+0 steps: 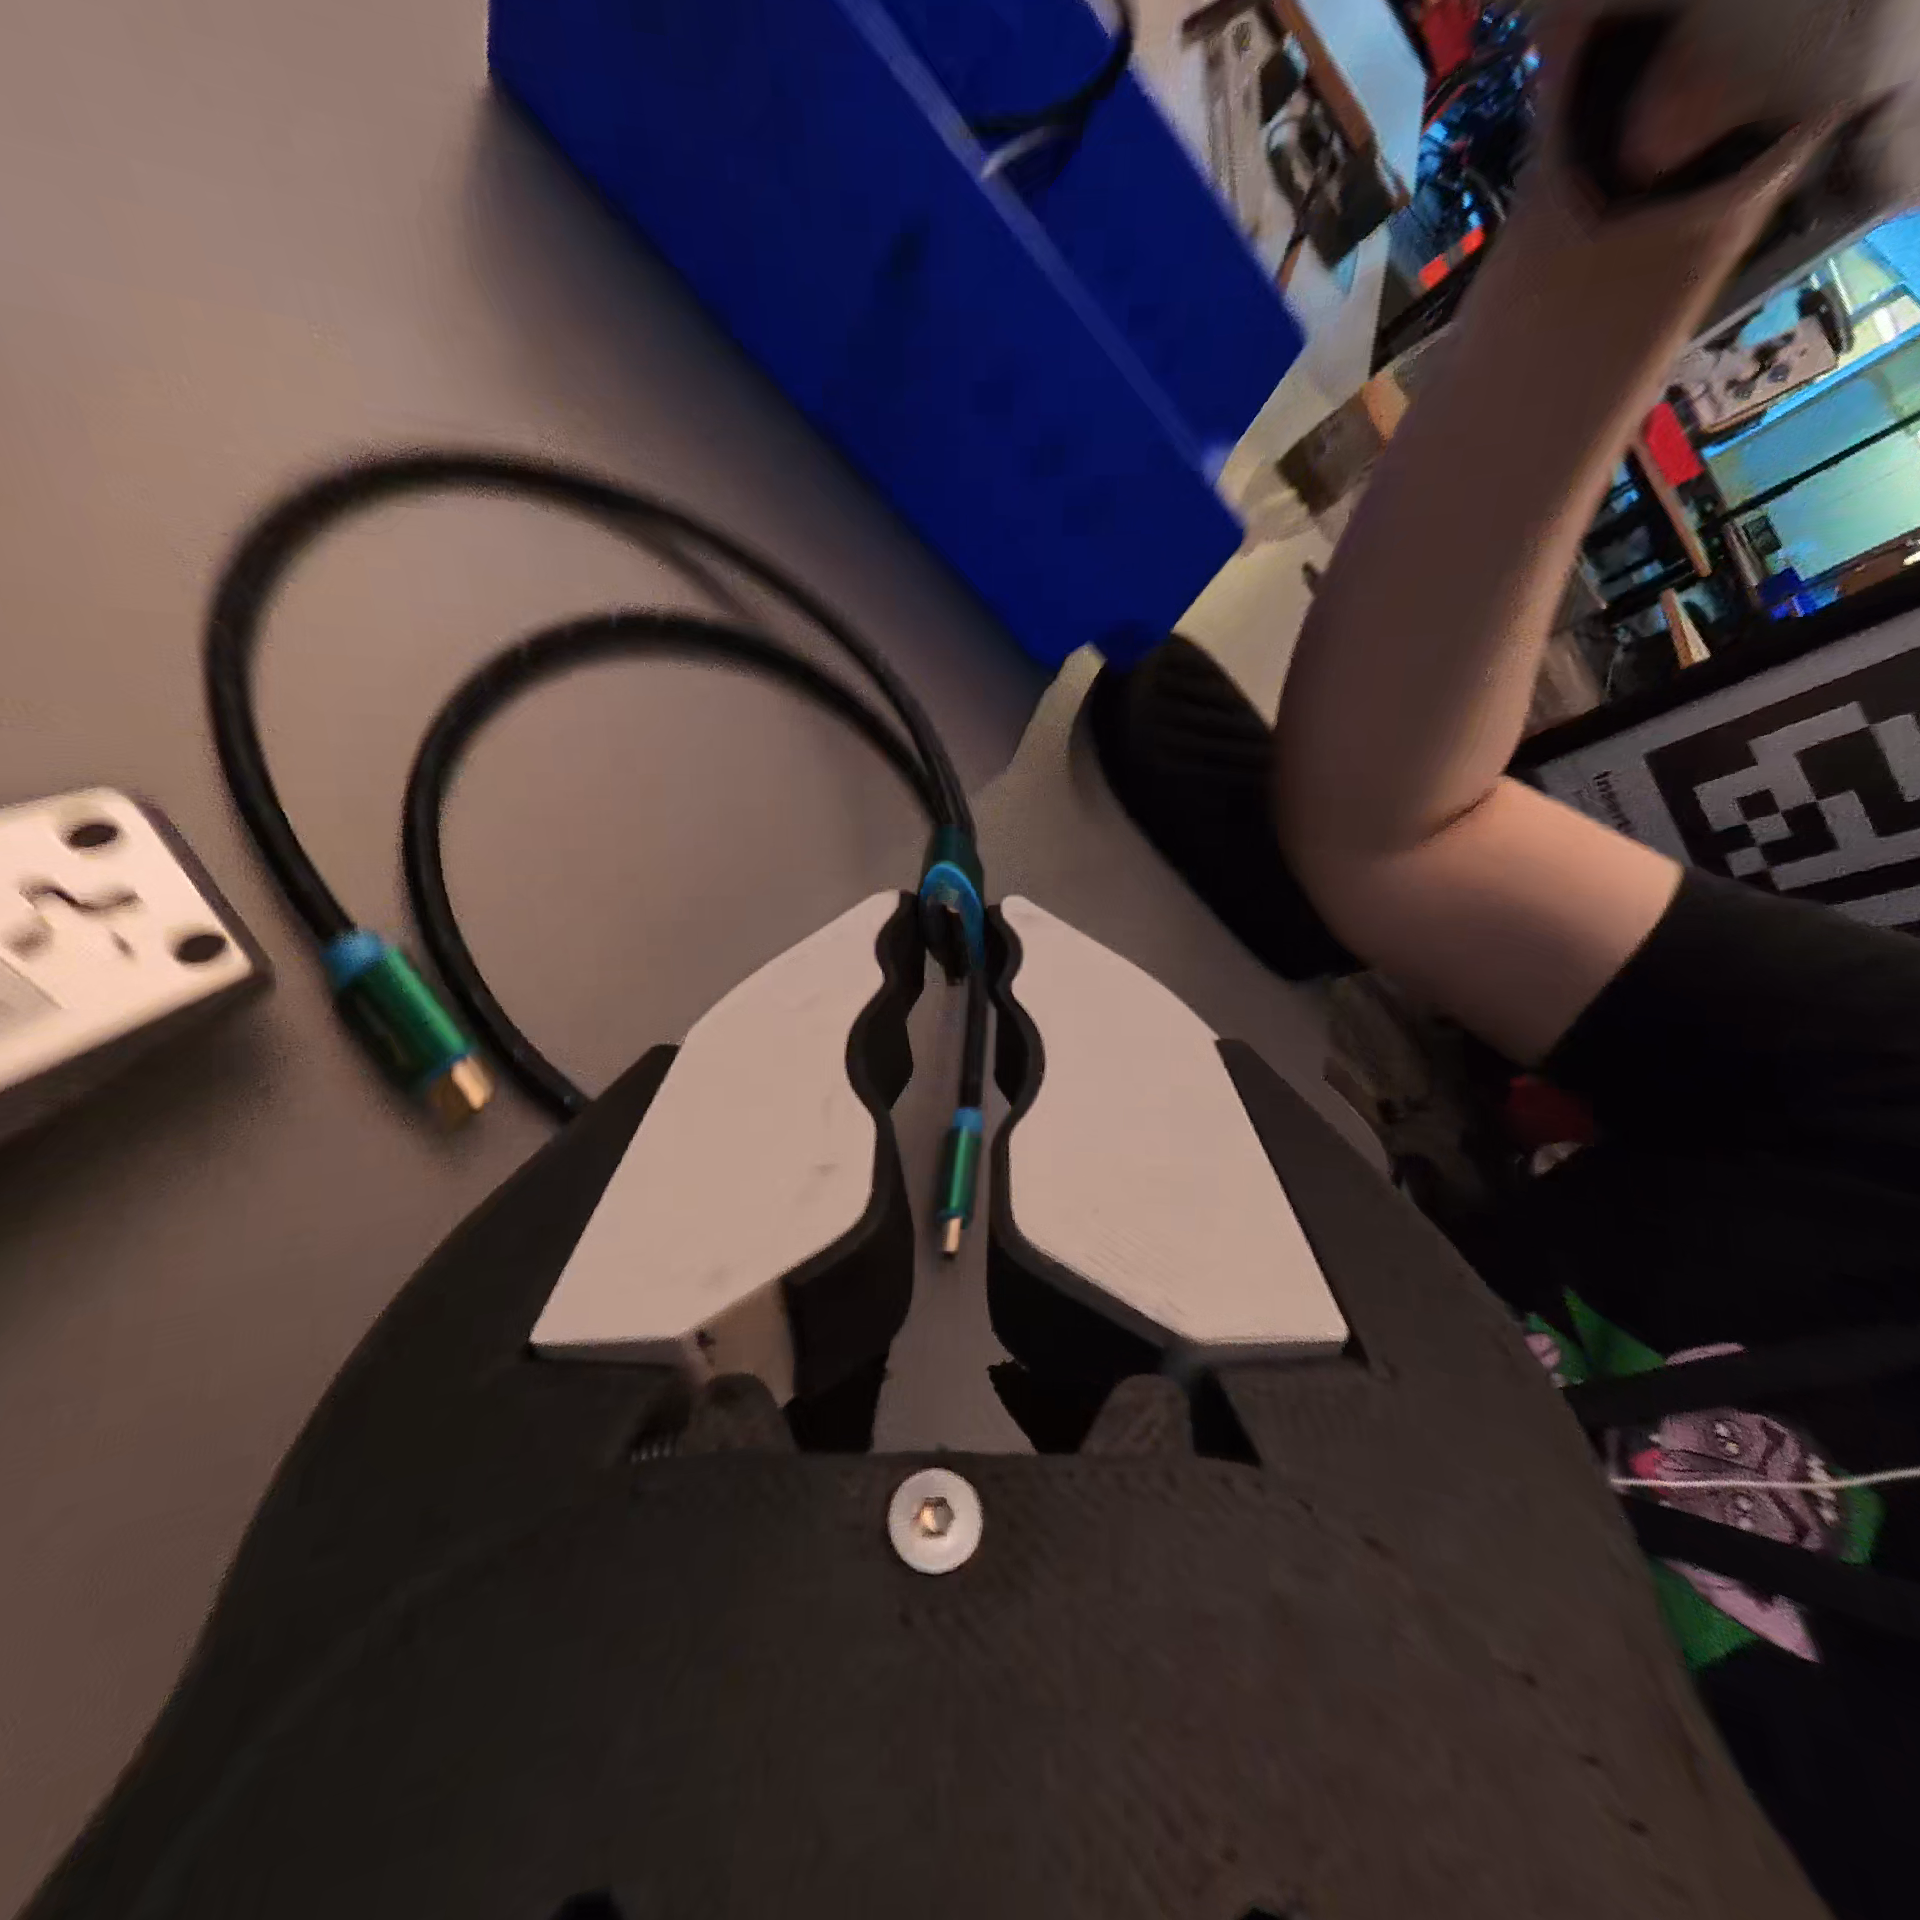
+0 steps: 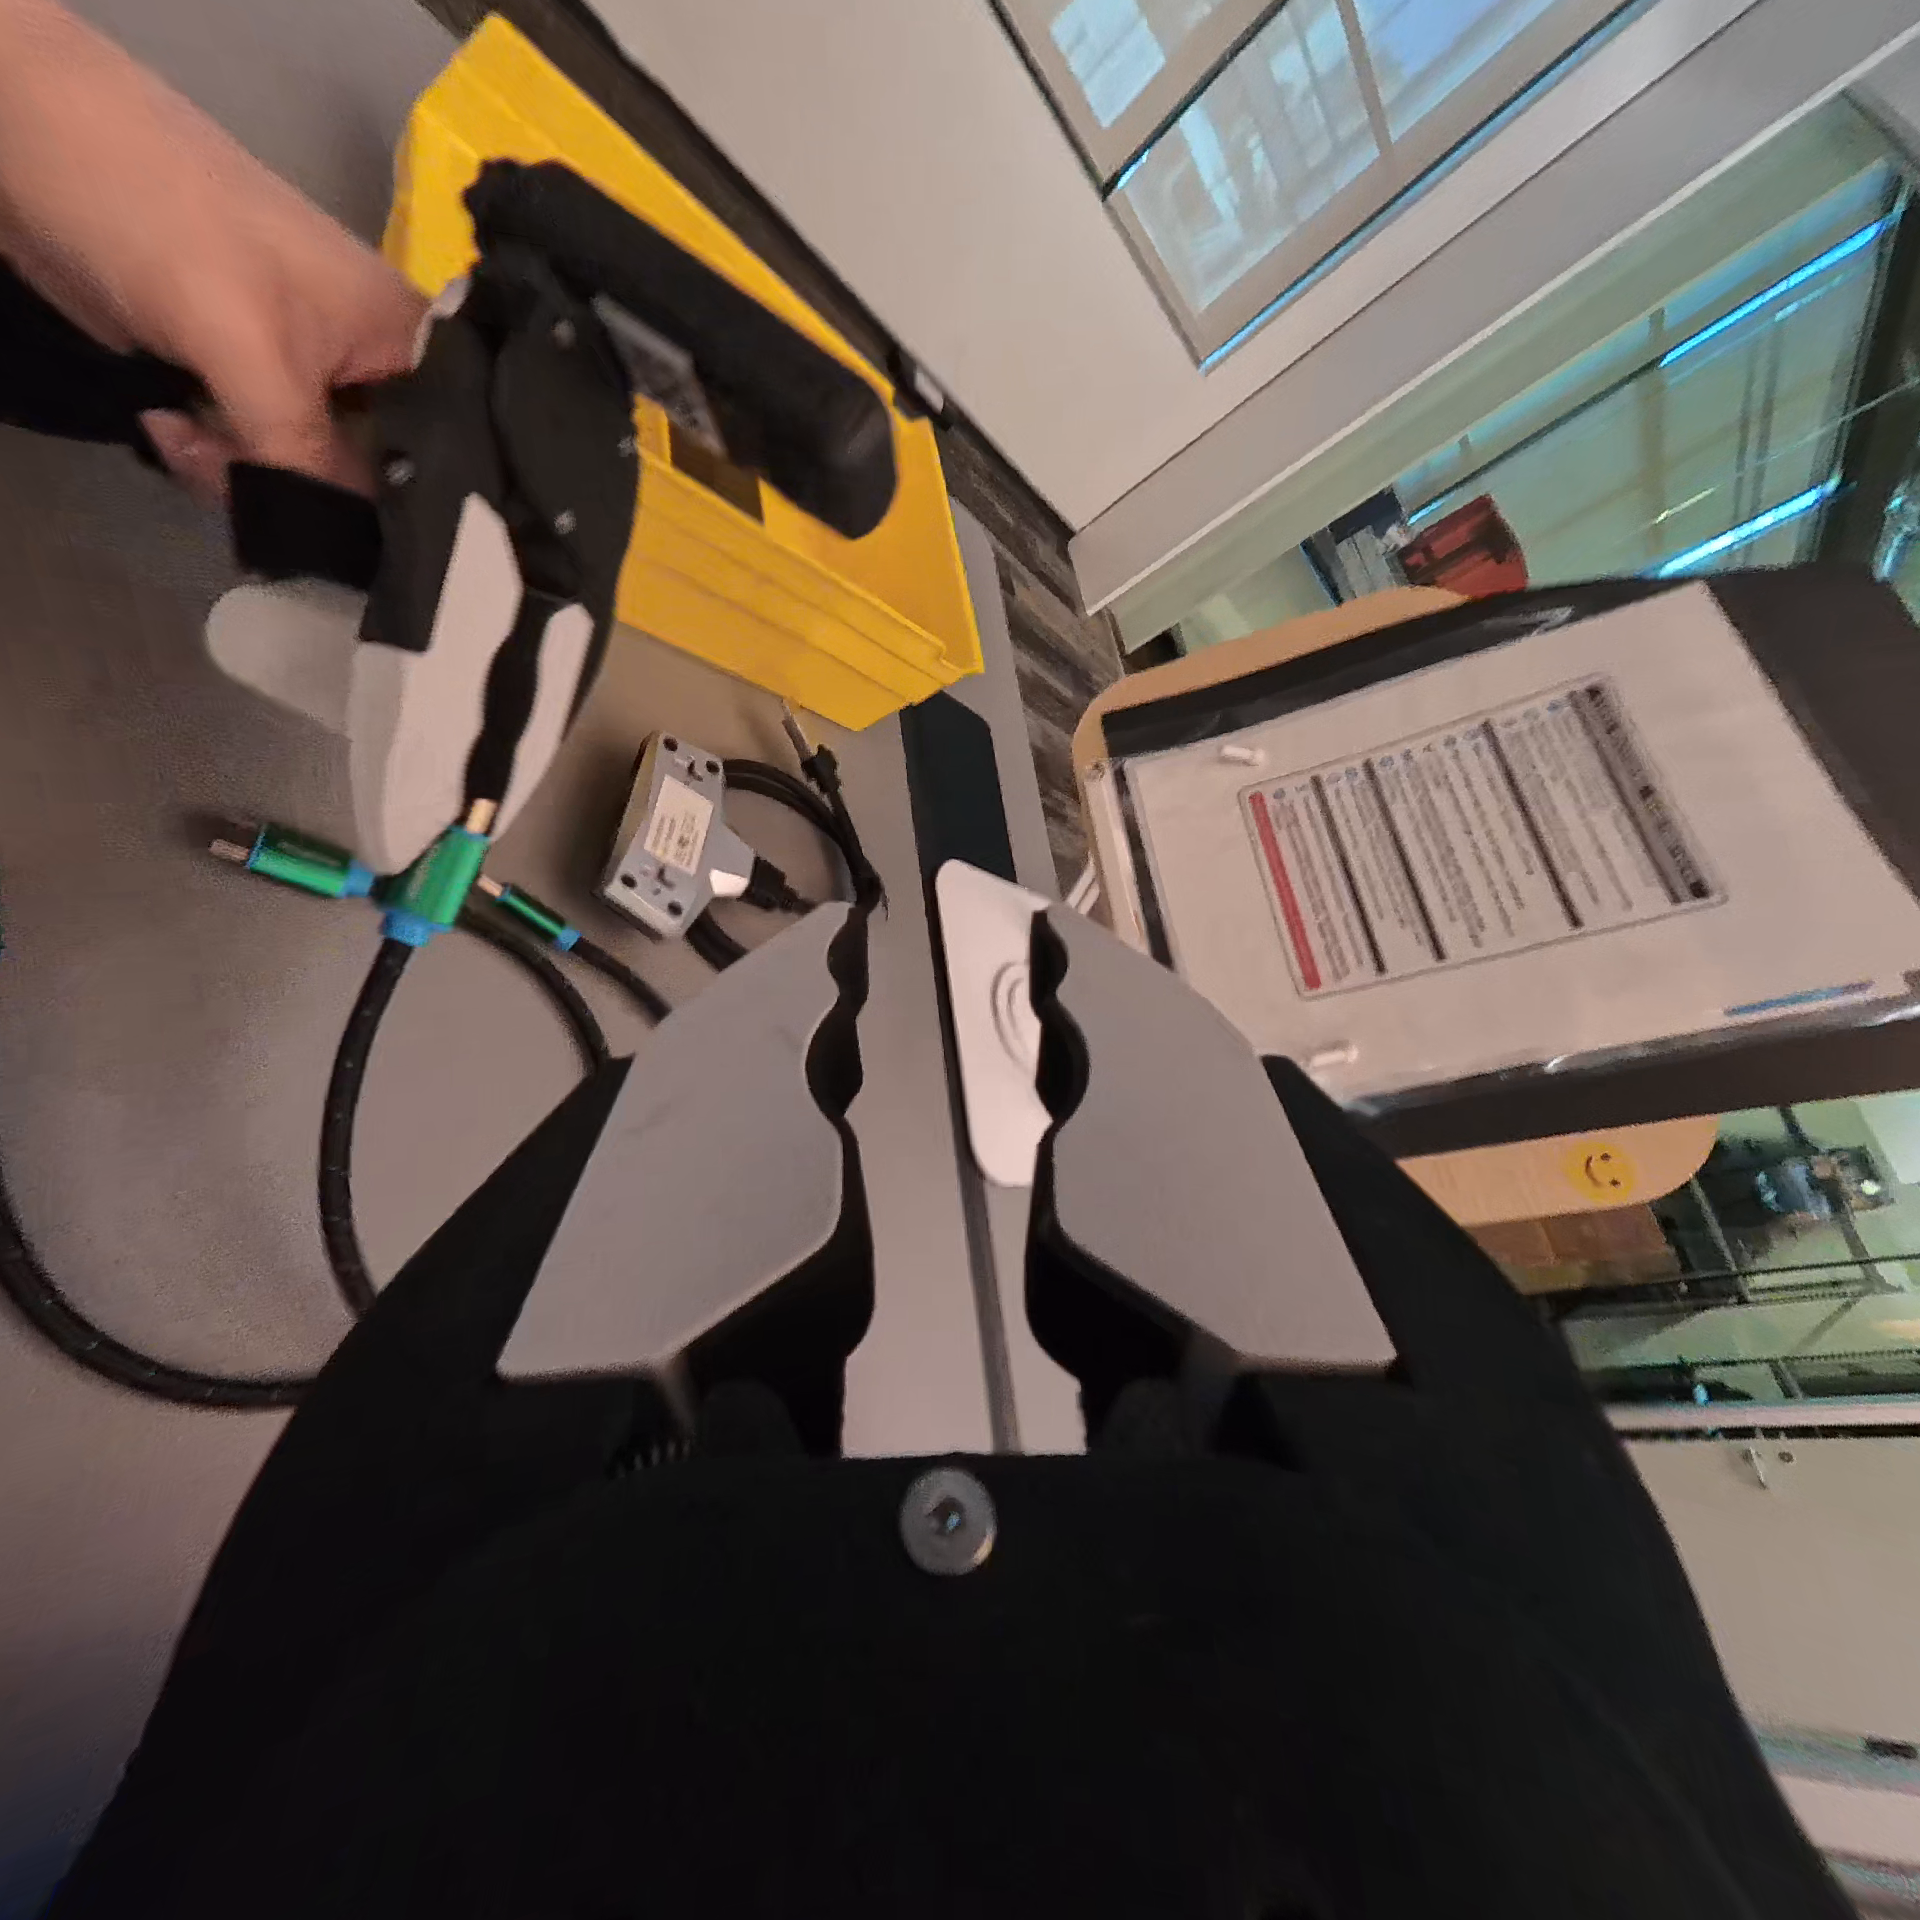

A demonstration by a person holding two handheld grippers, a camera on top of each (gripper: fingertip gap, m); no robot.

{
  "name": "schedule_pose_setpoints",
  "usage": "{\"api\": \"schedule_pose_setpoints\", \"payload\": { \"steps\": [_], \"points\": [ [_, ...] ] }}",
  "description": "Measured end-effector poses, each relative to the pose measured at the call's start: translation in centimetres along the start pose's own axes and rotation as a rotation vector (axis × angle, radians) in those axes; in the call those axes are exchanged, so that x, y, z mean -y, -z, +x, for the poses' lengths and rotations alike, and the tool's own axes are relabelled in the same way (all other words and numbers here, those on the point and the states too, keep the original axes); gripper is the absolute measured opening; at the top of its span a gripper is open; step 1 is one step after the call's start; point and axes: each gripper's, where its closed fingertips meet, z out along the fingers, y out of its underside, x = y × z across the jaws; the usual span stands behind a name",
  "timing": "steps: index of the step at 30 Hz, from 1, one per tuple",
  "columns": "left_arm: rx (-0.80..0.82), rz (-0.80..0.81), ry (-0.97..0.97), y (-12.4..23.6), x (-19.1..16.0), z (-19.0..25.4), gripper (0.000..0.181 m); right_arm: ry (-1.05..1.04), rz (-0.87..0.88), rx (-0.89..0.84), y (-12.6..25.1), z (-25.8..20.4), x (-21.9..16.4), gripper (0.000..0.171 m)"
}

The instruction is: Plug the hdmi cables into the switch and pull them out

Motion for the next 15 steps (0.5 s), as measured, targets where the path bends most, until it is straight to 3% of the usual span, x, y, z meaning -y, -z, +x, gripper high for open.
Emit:
{"api": "schedule_pose_setpoints", "payload": {
  "steps": [6, 12, 15],
  "points": [
    [0.036, -0.024, -0.245, 4.5, 7.2, 5.4, 0.01, 0.142, 0.329, -0.286, 3.3, 2.7, 6.3, 0.016],
    [-0.075, 0.006, -0.435, 7.2, 9.0, 9.9, 0.01, 0.044, 0.342, -0.268, 2.8, 3.2, 5.2, 0.015],
    [-0.144, 0.102, -0.376, 8.6, 9.8, 9.8, 0.01, 0.068, 0.379, -0.235, 2.6, 1.8, 8.4, 0.014]
  ]
}}
